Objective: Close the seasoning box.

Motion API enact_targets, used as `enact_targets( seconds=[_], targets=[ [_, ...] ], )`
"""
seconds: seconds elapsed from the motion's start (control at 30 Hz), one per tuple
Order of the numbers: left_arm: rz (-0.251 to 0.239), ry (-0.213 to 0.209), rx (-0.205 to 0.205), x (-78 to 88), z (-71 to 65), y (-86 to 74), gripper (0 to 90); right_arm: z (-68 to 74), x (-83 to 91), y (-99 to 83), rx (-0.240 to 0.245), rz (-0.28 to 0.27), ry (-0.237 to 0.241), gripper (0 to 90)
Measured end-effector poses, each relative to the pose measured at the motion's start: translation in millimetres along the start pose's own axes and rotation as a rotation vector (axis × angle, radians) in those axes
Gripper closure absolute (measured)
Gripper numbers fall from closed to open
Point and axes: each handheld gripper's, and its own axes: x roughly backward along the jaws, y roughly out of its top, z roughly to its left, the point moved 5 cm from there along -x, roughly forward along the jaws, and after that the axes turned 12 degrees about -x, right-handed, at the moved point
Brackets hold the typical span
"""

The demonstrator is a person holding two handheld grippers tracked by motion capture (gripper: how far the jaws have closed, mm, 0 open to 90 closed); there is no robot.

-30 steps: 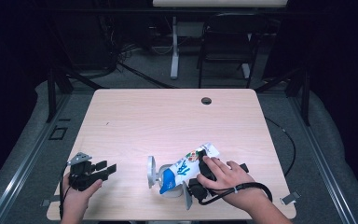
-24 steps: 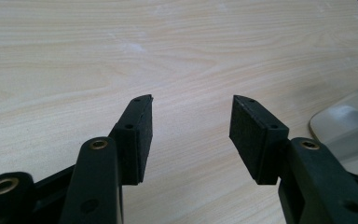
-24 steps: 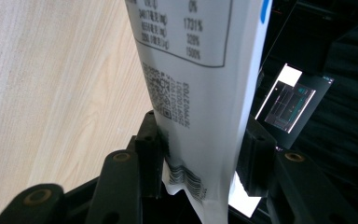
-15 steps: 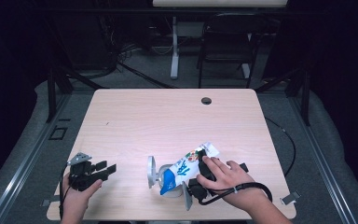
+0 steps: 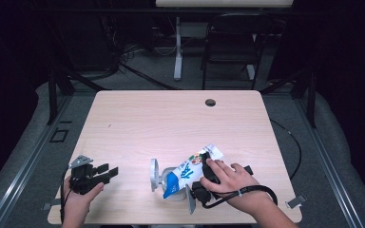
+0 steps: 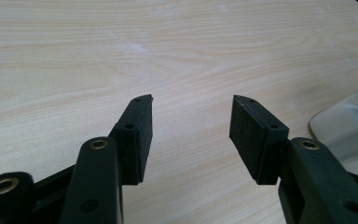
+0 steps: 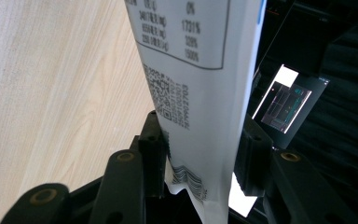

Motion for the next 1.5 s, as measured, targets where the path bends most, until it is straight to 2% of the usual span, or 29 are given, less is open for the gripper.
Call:
enact_targets(
  seconds=[1.07,1.23,1.3,1.5],
  targets=[
    [-0.006,0.008,0.006,-1.9,1.3,-1.5,49.5,-1.6,1.0,0.4,0.008,-0.004,-0.014,65.3],
    [-0.006,0.008,0.005,-1.9,1.2,-1.4,49.5,-2.0,1.9,0.5,0.02,0.01,-0.018,65.9],
    [-0.006,0.008,0.005,-1.9,1.4,-1.5,49.5,-0.8,0.5,0.6,0.007,-0.007,-0.013,66.1],
    [-0.006,0.009,0.008,-1.7,1.6,-1.5,49.5,-1.0,0.6,1.0,0.008,-0.008,-0.017,67.0]
  ],
)
